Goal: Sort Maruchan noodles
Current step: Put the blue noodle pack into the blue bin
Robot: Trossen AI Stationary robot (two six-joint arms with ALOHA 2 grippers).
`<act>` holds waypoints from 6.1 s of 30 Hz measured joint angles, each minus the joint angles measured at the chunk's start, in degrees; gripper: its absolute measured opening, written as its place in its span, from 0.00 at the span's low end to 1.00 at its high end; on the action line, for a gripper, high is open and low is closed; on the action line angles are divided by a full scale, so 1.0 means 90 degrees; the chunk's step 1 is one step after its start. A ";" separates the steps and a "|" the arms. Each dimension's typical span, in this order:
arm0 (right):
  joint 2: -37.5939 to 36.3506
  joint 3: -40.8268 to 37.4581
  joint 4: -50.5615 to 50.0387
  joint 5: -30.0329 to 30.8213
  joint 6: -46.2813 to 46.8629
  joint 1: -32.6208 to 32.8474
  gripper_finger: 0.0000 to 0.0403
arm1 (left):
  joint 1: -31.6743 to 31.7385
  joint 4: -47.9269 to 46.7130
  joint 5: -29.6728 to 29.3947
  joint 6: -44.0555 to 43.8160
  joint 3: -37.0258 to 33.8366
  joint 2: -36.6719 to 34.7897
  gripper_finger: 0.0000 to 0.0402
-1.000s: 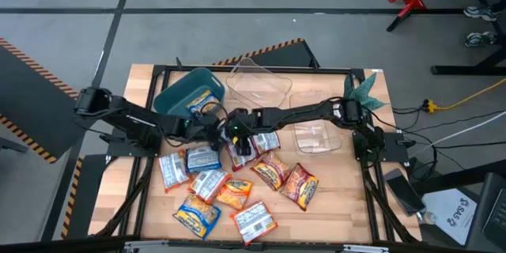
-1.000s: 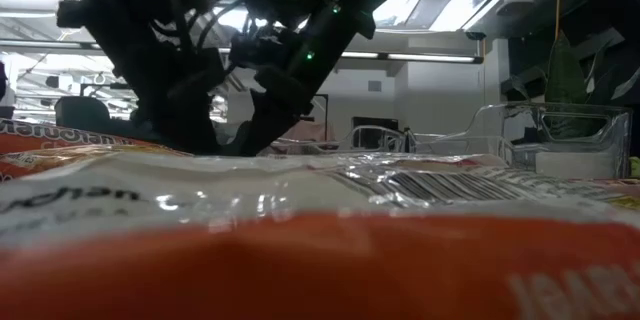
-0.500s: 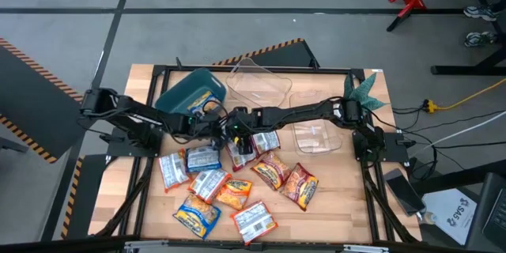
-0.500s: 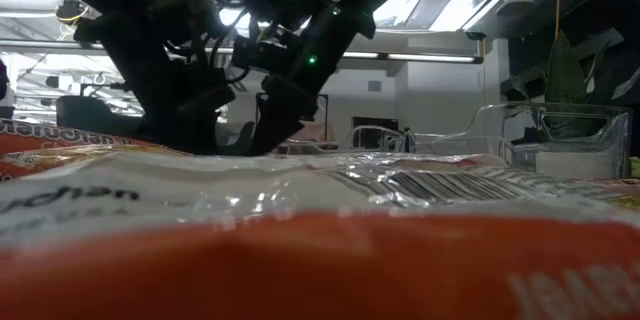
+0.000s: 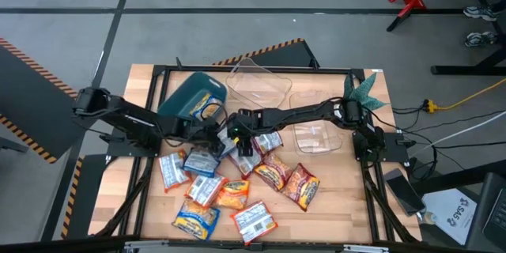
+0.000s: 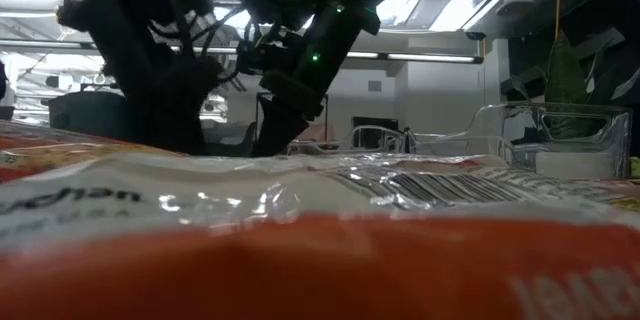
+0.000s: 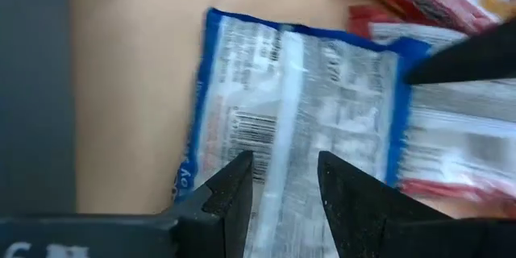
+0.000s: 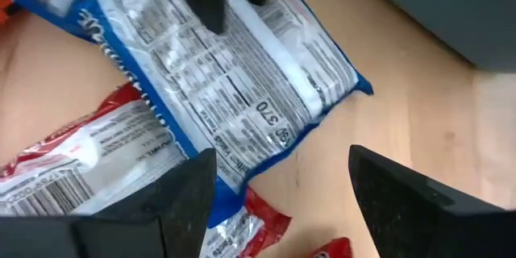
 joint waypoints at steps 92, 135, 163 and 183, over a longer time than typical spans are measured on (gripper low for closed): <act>-0.0010 0.0000 0.1674 -0.1312 -0.0140 -0.0016 0.66 | -0.1655 -0.2802 -0.3189 -0.2859 -0.0452 -0.2296 0.00; -0.0085 0.0012 0.2366 -0.0064 -0.0717 -0.0635 0.07 | -0.2236 -0.1315 -0.2060 -0.2865 -0.0273 -0.0750 0.00; -0.0097 0.0007 0.0665 -0.1487 -0.0342 0.0107 0.07 | -0.2296 0.1285 -0.1791 -0.2908 -0.0034 0.0192 0.00; 0.0206 0.0000 0.1978 -0.1517 -0.0388 0.0608 0.44 | -0.3101 -0.2968 -0.1415 -0.5038 0.0428 -0.0399 0.00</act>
